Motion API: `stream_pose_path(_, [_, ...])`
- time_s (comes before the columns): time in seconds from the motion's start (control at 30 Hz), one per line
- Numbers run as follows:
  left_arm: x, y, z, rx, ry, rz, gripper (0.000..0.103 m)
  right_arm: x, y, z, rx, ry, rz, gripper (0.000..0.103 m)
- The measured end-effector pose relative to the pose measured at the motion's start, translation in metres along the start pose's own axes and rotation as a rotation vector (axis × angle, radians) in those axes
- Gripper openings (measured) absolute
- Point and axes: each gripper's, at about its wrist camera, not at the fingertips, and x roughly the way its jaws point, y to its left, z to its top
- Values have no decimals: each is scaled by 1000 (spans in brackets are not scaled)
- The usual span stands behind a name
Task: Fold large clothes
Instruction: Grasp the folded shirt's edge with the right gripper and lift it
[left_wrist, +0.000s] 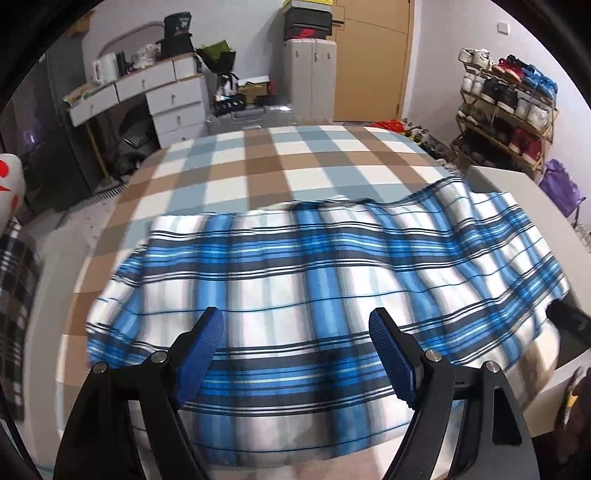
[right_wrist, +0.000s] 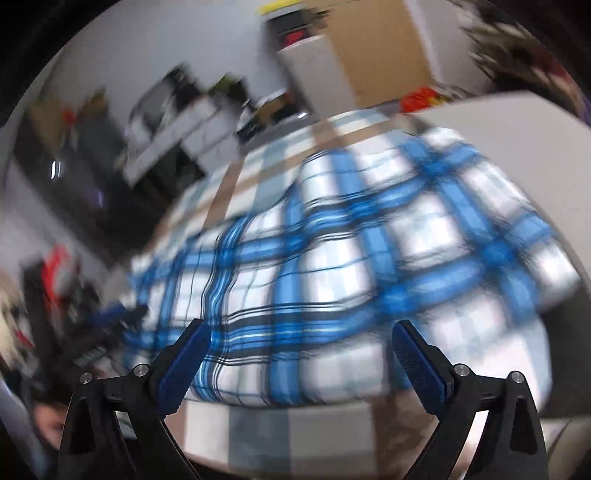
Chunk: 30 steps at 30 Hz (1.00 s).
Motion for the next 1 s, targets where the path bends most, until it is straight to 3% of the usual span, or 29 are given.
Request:
stream_pose_path(0.13, [3,-23,5,-6,10,-46,78,-20,-52,0,174,26,-19,100])
stream_pose_path(0.3, [21,-52,3,19,87,-72,78,-6,-89,1,333,118,20,100])
stream_pose_path(0.57, [38,-67,-3,51,179,-46,78,17,-92,19,385,145,-4,103])
stream_pose_path(0.83, [42,-62,-7,58,209,-38,78,48,-70,43,315,43,-138,103])
stream_pose_path(0.87, [44,-64,-8,63,212,-36,78,48,-70,43,319,26,-127,98])
stream_pose_path(0.9, [45,-66,-9,72,216,-31,78,49,-69,40,325,0,-86,75])
stream_pose_path(0.93, [47,-67,-9,79,218,-26,78,50,-69,36,327,-6,-74,35])
stream_pose_path(1.0, [49,-73,-12,105,216,-13,78,48,-67,35,299,-5,-90,17])
